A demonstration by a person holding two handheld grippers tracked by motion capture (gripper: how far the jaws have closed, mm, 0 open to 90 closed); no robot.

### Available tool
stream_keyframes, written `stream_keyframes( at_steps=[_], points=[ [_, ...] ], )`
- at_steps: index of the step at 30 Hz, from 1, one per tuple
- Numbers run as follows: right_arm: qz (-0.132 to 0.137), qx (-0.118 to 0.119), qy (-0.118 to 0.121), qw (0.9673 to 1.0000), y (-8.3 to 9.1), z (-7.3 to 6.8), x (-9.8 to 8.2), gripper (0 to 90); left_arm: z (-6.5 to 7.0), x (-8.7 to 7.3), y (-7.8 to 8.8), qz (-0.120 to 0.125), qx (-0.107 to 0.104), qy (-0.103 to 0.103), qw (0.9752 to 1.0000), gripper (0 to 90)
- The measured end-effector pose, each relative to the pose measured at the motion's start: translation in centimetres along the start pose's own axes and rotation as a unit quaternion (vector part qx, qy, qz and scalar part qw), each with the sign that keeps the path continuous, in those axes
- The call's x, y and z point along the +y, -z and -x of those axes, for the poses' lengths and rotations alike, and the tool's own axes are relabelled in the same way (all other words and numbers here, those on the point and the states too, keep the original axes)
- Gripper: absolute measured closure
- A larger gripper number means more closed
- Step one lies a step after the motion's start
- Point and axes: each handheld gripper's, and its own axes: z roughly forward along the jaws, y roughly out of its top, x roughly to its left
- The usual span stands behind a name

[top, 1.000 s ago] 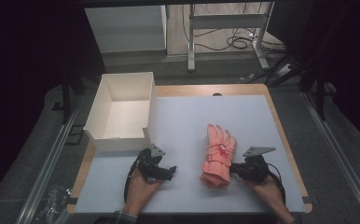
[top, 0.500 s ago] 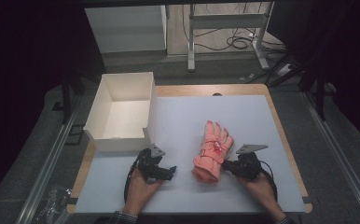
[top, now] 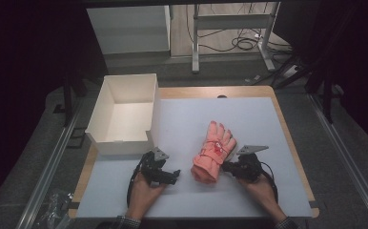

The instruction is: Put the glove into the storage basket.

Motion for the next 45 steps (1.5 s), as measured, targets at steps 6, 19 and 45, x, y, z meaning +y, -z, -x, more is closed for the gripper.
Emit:
stream_keyframes(
  at_steps=[6,19,45],
  points=[
    [-0.003,0.002,0.006,1.0000,-0.8,-0.2,0.7,80.4,0.0,0.0,0.0,0.000,0.000,0.000,1.0000,2.0],
    [0.003,-0.003,0.017,0.9998,-2.6,-0.6,2.0,81.9,0.0,0.0,0.0,0.000,0.000,0.000,1.0000,2.0],
    [0.023,-0.086,0.036,0.9954,1.3,0.9,0.6,45.2,0.0,0.1,0.0,-0.003,-0.001,-0.001,1.0000,2.0]
  ],
)
